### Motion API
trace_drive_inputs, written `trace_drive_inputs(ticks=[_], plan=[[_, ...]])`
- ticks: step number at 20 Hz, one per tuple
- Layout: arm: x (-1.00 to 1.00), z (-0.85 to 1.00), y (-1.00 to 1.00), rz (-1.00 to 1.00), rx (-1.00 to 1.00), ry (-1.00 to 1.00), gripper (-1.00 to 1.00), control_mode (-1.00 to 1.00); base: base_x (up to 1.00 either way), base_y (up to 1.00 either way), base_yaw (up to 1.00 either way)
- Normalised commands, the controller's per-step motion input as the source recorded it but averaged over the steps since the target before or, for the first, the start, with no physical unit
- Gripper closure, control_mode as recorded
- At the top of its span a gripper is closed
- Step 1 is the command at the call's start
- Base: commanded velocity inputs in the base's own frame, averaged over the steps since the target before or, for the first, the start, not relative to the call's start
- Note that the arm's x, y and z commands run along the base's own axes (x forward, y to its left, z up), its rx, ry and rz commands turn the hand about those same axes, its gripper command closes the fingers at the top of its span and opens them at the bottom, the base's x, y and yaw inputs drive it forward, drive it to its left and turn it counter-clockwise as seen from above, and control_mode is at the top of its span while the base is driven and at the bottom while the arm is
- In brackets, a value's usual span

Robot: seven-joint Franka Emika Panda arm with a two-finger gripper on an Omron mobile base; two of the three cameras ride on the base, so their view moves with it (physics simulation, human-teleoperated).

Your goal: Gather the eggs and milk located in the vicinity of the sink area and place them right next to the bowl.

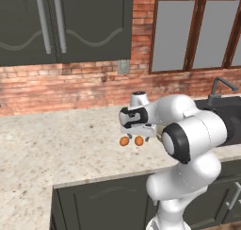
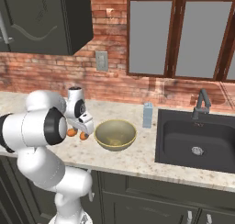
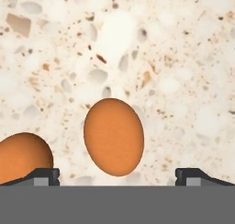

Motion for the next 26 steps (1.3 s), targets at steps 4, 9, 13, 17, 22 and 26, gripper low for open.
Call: trace_drive_inputs(ticks=[4,9,13,17,22,26], plan=[[0.07,-0.16,0.00,-0.02,0.00,0.00,-1.00,-1.00,0.00,0.00,0.00],[0.11,-0.11,0.00,-0.03,0.00,0.00,-1.00,-1.00,0.00,0.00,0.00],[0.13,-0.07,0.00,-0.03,0.00,0.00,-1.00,-1.00,0.00,0.00,0.00],[0.08,0.00,0.00,-0.03,0.00,0.00,-1.00,-1.00,0.00,0.00,0.00],[-0.05,0.00,0.00,-0.05,0.00,0.00,-1.00,-1.00,0.00,0.00,0.00],[-0.01,0.00,0.00,-0.05,-0.02,0.00,-1.00,-1.00,0.00,0.00,0.00]])
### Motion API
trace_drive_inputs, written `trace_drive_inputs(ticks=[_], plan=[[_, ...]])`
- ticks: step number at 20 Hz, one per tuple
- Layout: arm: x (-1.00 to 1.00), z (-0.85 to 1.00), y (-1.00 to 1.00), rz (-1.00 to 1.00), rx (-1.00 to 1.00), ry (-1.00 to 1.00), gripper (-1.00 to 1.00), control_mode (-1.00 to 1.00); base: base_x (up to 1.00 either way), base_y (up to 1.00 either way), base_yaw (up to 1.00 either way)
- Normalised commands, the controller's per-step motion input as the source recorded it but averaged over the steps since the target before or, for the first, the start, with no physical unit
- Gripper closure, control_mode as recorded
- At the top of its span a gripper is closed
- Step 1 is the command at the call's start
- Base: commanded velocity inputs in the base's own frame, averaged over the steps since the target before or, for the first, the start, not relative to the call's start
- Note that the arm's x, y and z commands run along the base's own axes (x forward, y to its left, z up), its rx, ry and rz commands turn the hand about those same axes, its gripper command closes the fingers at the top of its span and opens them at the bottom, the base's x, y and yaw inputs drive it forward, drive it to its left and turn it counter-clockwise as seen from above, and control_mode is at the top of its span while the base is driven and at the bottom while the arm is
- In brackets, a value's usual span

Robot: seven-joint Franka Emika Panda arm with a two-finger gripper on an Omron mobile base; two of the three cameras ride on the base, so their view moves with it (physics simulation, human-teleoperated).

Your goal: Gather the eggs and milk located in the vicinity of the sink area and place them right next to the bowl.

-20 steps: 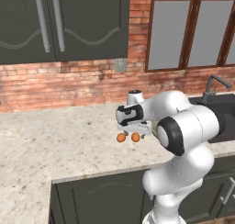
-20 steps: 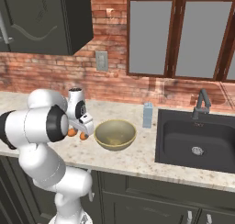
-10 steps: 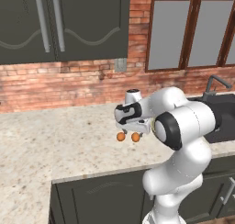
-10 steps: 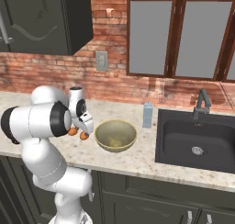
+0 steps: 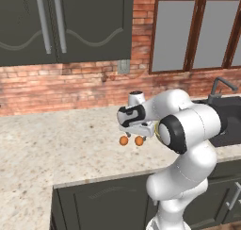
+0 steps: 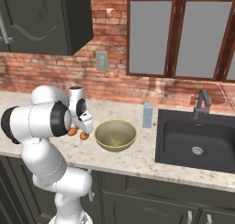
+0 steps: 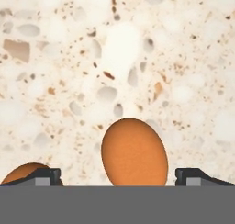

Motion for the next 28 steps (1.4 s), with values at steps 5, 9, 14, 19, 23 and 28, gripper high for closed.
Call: trace_drive_inputs(ticks=[5,9,14,19,23,28], plan=[[0.00,0.00,0.00,-0.07,-0.08,0.00,-1.00,-1.00,0.00,0.00,0.00],[0.00,0.00,0.00,-0.08,-0.08,0.00,-1.00,-1.00,0.00,0.00,0.00],[0.00,-0.09,0.00,-0.06,-0.01,0.00,-1.00,-1.00,0.00,0.00,0.00],[0.00,-0.23,0.00,-0.06,0.00,0.00,-1.00,-1.00,0.00,0.00,0.00],[0.00,-0.31,0.00,-0.07,-0.01,0.00,-1.00,-1.00,0.00,0.00,0.00],[0.00,-0.12,0.00,-0.06,-0.01,0.00,-1.00,-1.00,0.00,0.00,0.00]])
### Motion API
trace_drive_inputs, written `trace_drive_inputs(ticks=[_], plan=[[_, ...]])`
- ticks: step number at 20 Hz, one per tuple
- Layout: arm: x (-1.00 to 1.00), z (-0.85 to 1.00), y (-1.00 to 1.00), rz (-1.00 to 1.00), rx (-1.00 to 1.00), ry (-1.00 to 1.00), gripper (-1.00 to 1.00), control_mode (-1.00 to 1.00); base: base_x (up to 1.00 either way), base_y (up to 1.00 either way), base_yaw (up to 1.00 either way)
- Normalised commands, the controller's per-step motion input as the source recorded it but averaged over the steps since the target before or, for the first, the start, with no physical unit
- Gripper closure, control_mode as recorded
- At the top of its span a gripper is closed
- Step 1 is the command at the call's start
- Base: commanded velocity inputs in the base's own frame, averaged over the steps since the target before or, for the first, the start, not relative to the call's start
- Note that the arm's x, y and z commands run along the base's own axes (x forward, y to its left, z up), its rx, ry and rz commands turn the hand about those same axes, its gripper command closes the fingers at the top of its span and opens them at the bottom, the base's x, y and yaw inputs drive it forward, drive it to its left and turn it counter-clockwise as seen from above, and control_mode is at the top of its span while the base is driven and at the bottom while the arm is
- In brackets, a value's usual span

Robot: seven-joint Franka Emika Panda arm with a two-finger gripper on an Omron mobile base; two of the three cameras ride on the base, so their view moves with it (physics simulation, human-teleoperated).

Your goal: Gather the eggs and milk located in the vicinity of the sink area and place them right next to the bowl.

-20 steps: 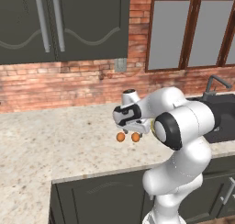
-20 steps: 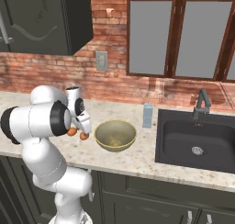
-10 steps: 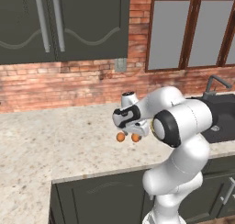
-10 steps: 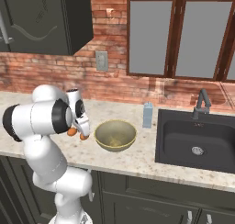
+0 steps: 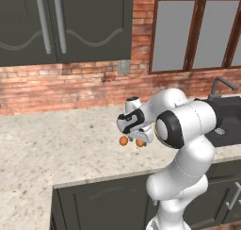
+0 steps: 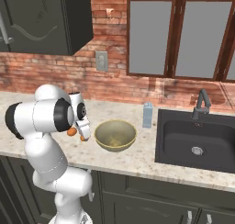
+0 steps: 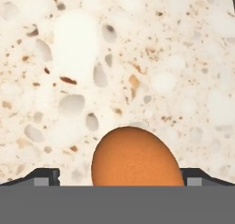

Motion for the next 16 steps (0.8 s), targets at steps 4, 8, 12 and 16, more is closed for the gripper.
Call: trace_drive_inputs(ticks=[4,8,12,16], plan=[[0.00,0.00,0.00,0.00,0.00,0.00,-1.00,-1.00,0.00,0.00,0.00],[0.00,0.00,0.00,0.00,0.00,0.00,-1.00,-1.00,0.00,0.00,0.00],[0.00,0.00,0.00,0.00,0.00,0.00,-1.00,-1.00,0.00,0.00,0.00],[0.00,0.00,0.00,0.00,0.00,0.00,1.00,-1.00,0.00,0.00,0.00]])
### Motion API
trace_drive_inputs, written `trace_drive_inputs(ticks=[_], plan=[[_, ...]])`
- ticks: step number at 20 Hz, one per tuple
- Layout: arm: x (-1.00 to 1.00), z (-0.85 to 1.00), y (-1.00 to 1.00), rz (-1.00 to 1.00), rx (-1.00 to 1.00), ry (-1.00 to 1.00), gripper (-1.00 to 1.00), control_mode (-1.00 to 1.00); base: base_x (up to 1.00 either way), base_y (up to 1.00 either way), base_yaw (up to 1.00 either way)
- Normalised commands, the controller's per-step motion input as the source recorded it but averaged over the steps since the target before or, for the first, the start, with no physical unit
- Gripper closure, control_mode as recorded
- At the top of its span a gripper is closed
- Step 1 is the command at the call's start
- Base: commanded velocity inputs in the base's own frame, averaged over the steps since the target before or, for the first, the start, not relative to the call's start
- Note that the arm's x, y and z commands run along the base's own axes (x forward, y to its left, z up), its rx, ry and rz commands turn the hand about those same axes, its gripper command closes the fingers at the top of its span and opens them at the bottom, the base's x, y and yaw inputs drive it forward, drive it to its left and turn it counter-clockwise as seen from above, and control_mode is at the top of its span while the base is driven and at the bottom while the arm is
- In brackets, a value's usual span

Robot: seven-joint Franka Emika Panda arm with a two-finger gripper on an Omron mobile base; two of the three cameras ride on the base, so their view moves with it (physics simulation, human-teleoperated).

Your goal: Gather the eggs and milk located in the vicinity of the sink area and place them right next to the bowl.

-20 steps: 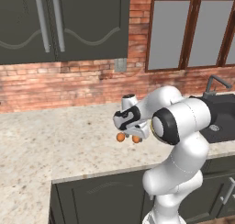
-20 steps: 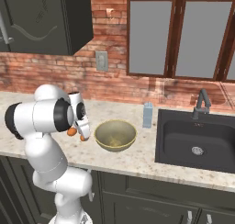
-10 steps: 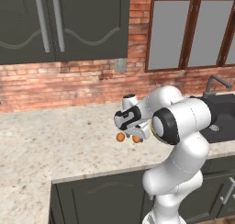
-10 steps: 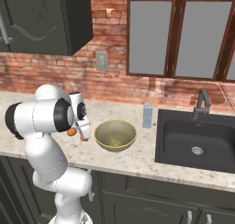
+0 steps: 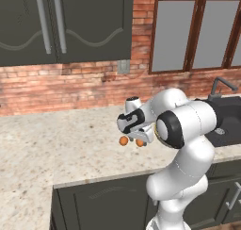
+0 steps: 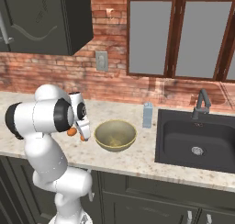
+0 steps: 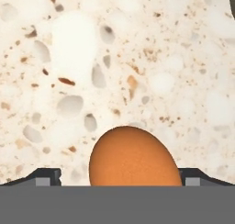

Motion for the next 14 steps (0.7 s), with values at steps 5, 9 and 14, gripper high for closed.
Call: trace_drive_inputs(ticks=[5,9,14], plan=[[0.00,0.00,0.00,0.00,0.00,0.00,1.00,-1.00,0.00,0.00,0.00],[-0.01,0.00,0.00,0.00,0.00,0.00,1.00,-1.00,0.00,0.00,0.00],[0.00,0.00,0.00,-0.05,-0.03,0.00,1.00,-1.00,0.00,0.00,0.00]])
